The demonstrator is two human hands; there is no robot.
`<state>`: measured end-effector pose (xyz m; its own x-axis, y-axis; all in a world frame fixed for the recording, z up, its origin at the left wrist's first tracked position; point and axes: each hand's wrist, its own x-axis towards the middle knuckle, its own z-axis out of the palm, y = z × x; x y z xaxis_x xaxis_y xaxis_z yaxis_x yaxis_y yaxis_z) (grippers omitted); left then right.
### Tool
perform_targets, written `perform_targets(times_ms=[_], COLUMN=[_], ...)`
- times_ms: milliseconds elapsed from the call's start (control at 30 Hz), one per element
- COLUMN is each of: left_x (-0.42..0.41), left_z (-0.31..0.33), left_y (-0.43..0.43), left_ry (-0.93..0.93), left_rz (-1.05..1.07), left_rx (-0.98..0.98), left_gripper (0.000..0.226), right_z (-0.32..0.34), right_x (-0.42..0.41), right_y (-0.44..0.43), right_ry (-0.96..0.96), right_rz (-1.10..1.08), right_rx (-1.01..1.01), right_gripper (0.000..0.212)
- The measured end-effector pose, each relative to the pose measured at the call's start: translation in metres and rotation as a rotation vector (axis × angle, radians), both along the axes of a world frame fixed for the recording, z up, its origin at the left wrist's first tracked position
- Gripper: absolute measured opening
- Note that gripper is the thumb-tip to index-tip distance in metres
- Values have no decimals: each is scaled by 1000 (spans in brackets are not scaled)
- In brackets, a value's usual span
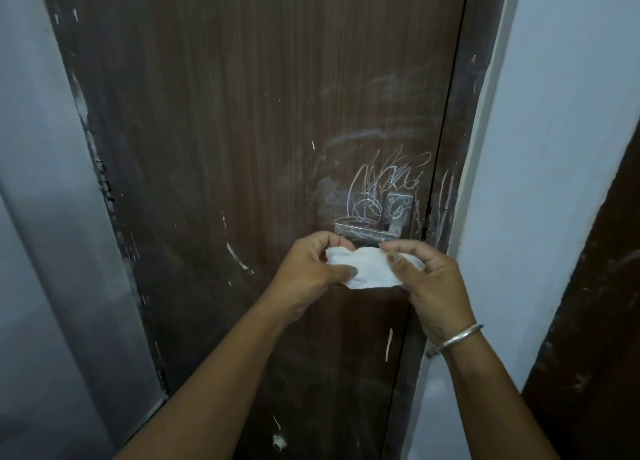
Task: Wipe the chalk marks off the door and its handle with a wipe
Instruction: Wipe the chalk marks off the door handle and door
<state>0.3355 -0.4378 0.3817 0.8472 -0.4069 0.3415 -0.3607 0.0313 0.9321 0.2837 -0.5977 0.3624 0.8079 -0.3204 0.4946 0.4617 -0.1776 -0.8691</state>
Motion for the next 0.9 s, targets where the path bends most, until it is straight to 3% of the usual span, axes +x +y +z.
perform_targets(times_ms=[133, 233, 300, 400, 533, 700, 767, 867, 900], left_x=[-2, -2, -2, -4, -7, -10, -10, -6, -4], left_z=[5, 7, 7, 1, -6, -7, -9, -14, -16], left_y=[-7, -14, -17, -20, -21, -22, -24, -22, -20], left_ry=[23, 75, 140, 209, 327, 430, 396, 163, 98], left_rz=[-64, -89, -68, -96, -185, -231, -151, 68, 72], left_rx=[-88, -177, -268, -343, -435, -509, -460, -232, -197], left_gripper=[22, 24, 26, 29, 34, 30, 27, 21, 29], right_z=[6, 4, 4, 4, 1, -7, -9, -7, -5], right_x=[-2, 1, 0, -3, -1, 2, 1, 0, -1], right_y=[2, 8, 12, 20, 29, 31, 31, 30, 29], right_ry=[26, 18, 28, 43, 81, -6, 5, 29, 30], right_rz=[33, -152, -228, -132, -183, -199, -241, -223, -187], right_rx=[-118, -292, -278, -156, -265, -242, -236, -203, -182], right_gripper=[28, 26, 25, 27, 32, 16, 17, 24, 26])
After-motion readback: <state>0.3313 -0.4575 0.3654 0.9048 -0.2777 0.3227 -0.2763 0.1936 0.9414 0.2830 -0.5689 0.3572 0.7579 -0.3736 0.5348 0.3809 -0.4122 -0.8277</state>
